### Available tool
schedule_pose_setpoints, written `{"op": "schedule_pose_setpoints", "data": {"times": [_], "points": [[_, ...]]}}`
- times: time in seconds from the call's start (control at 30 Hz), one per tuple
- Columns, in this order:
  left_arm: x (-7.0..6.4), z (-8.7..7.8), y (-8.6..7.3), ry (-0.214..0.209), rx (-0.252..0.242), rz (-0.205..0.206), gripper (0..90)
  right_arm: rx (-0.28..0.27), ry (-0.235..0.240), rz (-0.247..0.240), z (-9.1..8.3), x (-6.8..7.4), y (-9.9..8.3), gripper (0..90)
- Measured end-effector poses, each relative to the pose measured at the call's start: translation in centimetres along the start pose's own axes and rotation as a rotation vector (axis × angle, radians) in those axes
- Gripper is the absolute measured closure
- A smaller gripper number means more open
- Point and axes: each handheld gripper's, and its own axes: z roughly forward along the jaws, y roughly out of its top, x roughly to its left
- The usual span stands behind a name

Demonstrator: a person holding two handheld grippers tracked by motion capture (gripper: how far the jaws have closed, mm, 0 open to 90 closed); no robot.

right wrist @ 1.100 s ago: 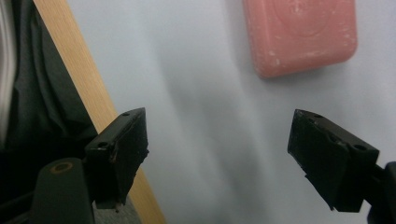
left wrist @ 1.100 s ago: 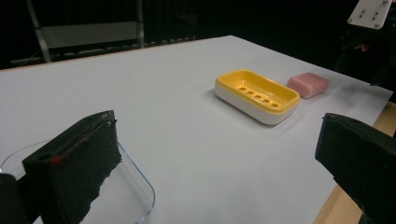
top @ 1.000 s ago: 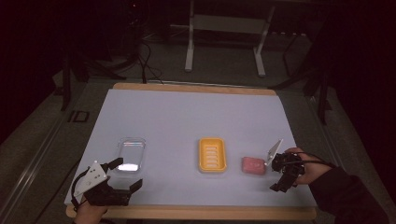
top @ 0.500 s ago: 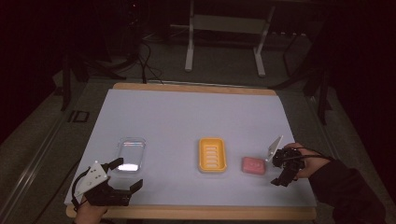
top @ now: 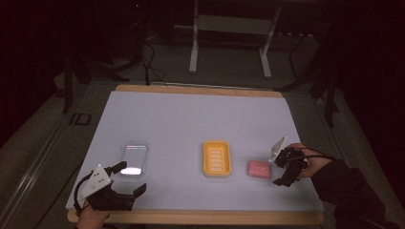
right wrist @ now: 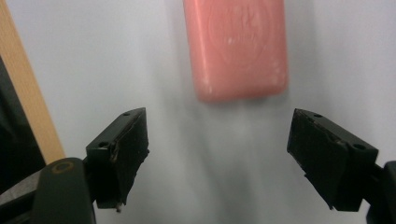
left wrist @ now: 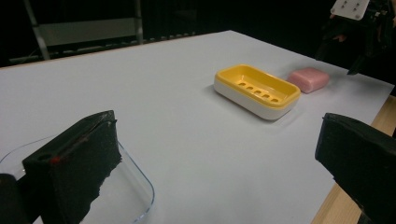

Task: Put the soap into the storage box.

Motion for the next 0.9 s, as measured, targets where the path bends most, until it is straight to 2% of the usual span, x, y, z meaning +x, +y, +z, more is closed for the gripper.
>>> {"op": "schedule_pose_setpoints", "data": {"times": [0.33, 0.6, 0.9], "points": [[0.0, 0.0, 0.0, -0.001, 0.007, 0.008, 0.2, -0.034, -0.008, -0.028, 0.8, -0.5, 1.2, 20.2], [-0.1, 0.1, 0.0, -0.005, 0.01, 0.013, 0.1, -0.092, -0.02, -0.062, 1.0, -0.6, 2.0, 21.7], [-0.1, 0.1, -0.1, -0.005, 0.011, 0.013, 0.1, -0.152, 0.015, -0.086, 1.7, -0.9, 2.9, 22.7]]}}
